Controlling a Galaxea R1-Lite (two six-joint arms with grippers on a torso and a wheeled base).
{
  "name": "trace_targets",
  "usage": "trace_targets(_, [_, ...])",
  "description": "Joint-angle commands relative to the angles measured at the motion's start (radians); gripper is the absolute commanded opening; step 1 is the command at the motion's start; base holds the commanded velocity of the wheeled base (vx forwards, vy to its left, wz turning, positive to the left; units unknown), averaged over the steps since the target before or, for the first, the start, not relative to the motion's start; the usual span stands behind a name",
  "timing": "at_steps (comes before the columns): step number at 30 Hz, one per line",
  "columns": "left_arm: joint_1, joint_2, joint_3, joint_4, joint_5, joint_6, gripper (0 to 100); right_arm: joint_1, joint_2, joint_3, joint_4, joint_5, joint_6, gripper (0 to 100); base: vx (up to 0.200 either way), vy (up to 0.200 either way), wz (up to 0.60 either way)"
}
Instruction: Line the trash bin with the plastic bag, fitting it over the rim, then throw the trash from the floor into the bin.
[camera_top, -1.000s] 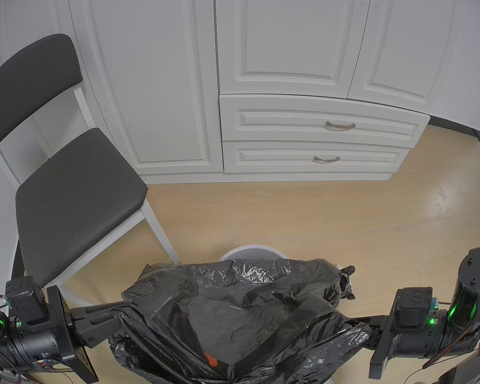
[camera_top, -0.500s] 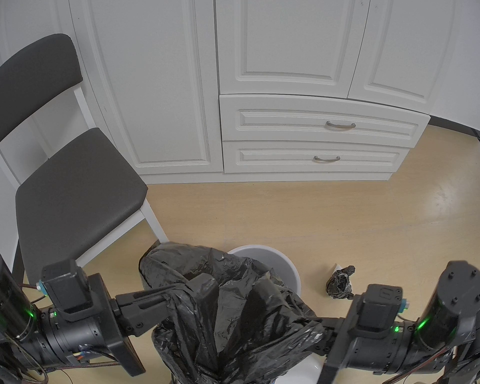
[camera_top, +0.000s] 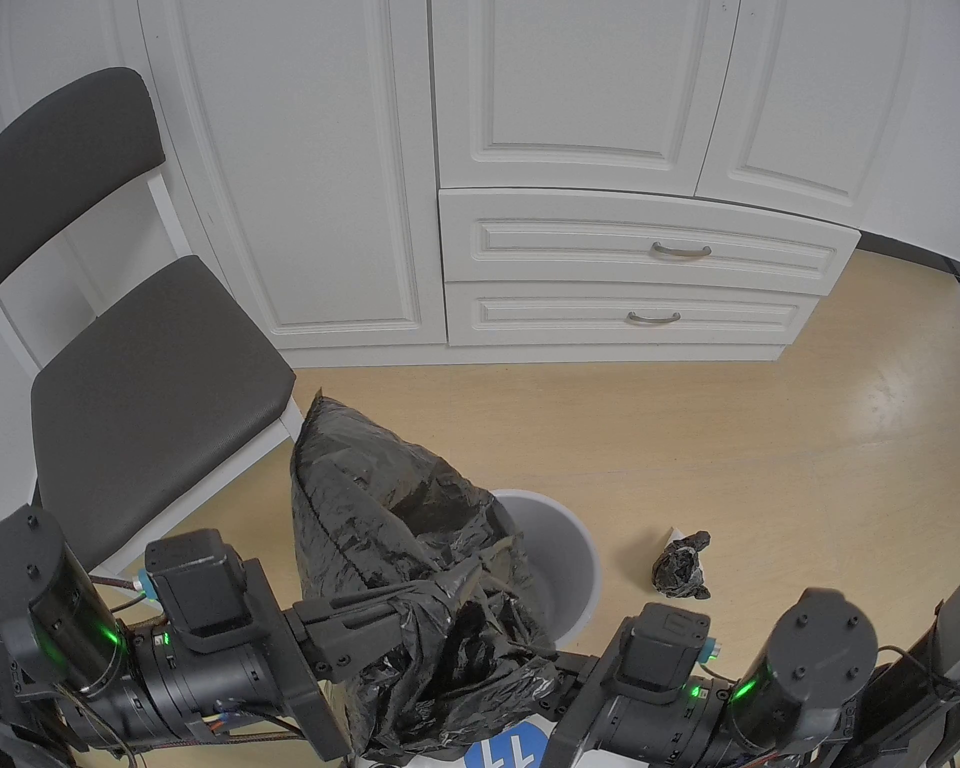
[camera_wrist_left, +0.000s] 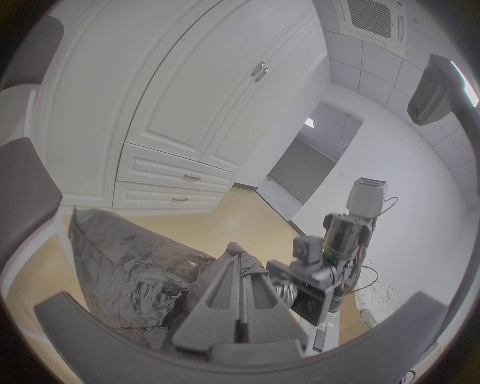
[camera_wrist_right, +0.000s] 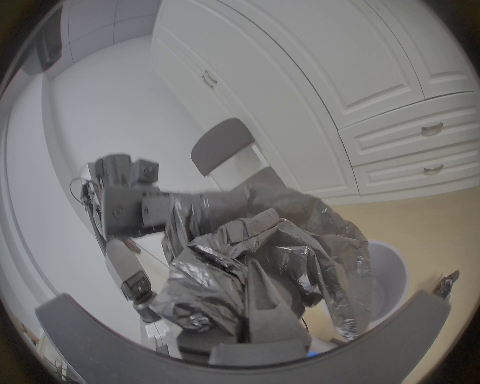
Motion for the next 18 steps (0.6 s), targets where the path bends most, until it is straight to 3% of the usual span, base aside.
trace_targets(1, [0.021,0.017,-0.001,-0.02,0.009,-0.003,0,0.002,0.043,0.029,-0.002,0.0,-0.007,0,0.0,0.0,0.0])
trace_targets(6, [0.058,0.05,0.012,-0.018,0.016,-0.022,0,-0.018,0.072,0.038,0.02,0.0,-0.031,0,0.0,0.0,0.0])
trace_targets(12, [0.064,0.115,-0.01,-0.029,0.018,-0.038,0,-0.072,0.135,0.0,-0.009,0.013,-0.002,0,0.0,0.0,0.0])
trace_targets(16, [0.072,0.15,-0.03,-0.109,0.018,-0.036,0,-0.112,0.174,0.0,-0.152,0.016,0.018,0,0.0,0.0,0.0])
trace_targets(18, [0.078,0.156,-0.04,-0.152,0.018,-0.036,0,-0.136,0.18,0.0,-0.152,0.019,0.013,0,0.0,0.0,0.0])
